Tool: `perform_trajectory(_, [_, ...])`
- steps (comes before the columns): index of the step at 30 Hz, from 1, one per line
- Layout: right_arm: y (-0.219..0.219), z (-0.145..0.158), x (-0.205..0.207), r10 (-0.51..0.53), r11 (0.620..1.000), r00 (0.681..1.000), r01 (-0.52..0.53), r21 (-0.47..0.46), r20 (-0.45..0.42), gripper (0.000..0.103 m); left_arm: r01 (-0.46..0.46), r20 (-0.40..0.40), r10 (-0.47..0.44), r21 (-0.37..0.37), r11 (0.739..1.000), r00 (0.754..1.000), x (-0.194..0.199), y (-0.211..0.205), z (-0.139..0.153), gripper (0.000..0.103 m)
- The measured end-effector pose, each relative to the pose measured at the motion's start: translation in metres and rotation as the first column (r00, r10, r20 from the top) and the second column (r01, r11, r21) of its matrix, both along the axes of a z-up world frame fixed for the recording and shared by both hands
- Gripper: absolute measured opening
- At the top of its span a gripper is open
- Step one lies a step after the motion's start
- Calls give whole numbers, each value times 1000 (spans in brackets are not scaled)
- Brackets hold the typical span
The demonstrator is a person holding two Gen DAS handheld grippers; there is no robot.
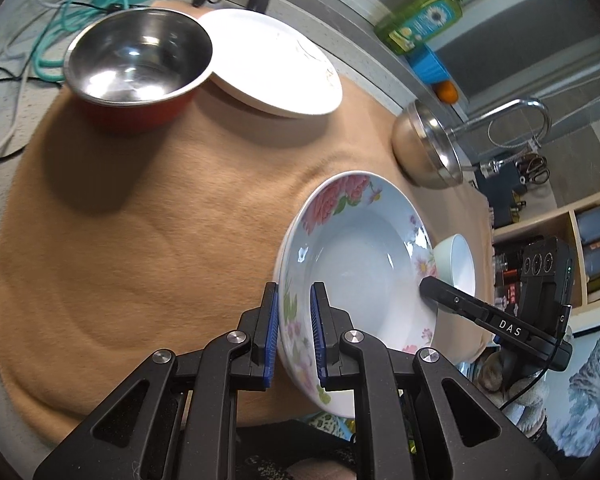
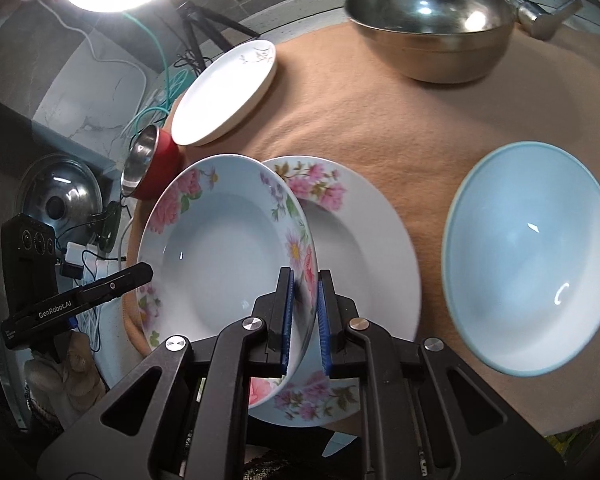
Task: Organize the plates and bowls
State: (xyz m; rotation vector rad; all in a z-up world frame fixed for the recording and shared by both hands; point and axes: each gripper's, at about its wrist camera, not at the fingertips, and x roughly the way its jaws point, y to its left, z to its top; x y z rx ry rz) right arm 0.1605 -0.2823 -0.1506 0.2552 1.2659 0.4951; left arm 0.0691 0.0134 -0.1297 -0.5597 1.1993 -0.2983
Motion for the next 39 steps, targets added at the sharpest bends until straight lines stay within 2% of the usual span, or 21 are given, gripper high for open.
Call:
perform_trajectory(12, [-17,-8,-2,-27,999,999,27,-22,-17,12,43,-23,-42,13,999,999,5,-19,-7,13])
perform_trajectory(39, [-20,-13,-3,-35,998,999,34,-55,-13,12,70,-38,-68,43,997,997,10,-32,-13,13])
